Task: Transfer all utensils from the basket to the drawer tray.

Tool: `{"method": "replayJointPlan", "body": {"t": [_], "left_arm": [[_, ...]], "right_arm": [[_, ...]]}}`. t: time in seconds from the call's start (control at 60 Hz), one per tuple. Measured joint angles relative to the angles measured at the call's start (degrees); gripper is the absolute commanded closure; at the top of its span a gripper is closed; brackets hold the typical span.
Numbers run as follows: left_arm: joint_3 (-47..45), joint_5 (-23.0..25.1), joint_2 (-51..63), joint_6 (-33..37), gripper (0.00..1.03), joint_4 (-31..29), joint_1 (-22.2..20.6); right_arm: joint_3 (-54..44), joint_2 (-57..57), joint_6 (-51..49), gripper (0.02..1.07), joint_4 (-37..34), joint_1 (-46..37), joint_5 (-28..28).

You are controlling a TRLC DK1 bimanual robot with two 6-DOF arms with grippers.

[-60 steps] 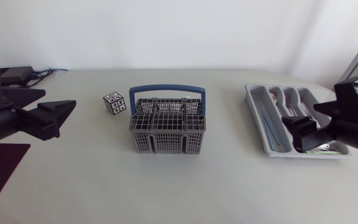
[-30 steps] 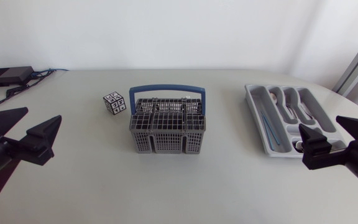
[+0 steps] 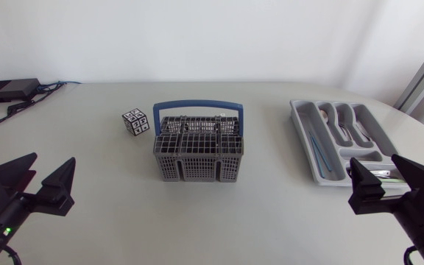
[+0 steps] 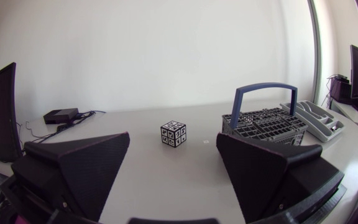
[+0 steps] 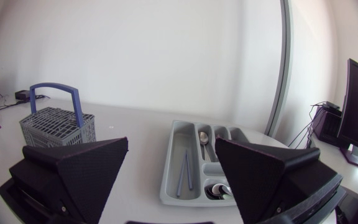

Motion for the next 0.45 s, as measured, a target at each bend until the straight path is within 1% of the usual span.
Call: {"method": "replayJointPlan", "body": {"t": [0.15,0.233,0.283,0.45], "left_arm": [[-4.4,-1.2,-3.8,-1.5,0.05,1.8,0.1],[-7.0,-1.9,-6.1,-2.4,0.05,3.3,0.3],[-7.2,-2.2,-6.8,-2.8,0.05,4.1,0.4],[-7.4,-2.4,-7.7,-2.9,0.05,4.3,0.4]], "right_arm": [[-4.3,-4.0,1.8,0.06,2.9,-1.1,-1.0],[-5.6,-4.9,2.5,0.06,3.2,-1.5,-1.1],[-5.6,-5.0,2.7,0.06,3.3,-1.5,-1.2],[-5.6,-5.2,2.7,0.06,3.3,-1.5,-1.2]]}}
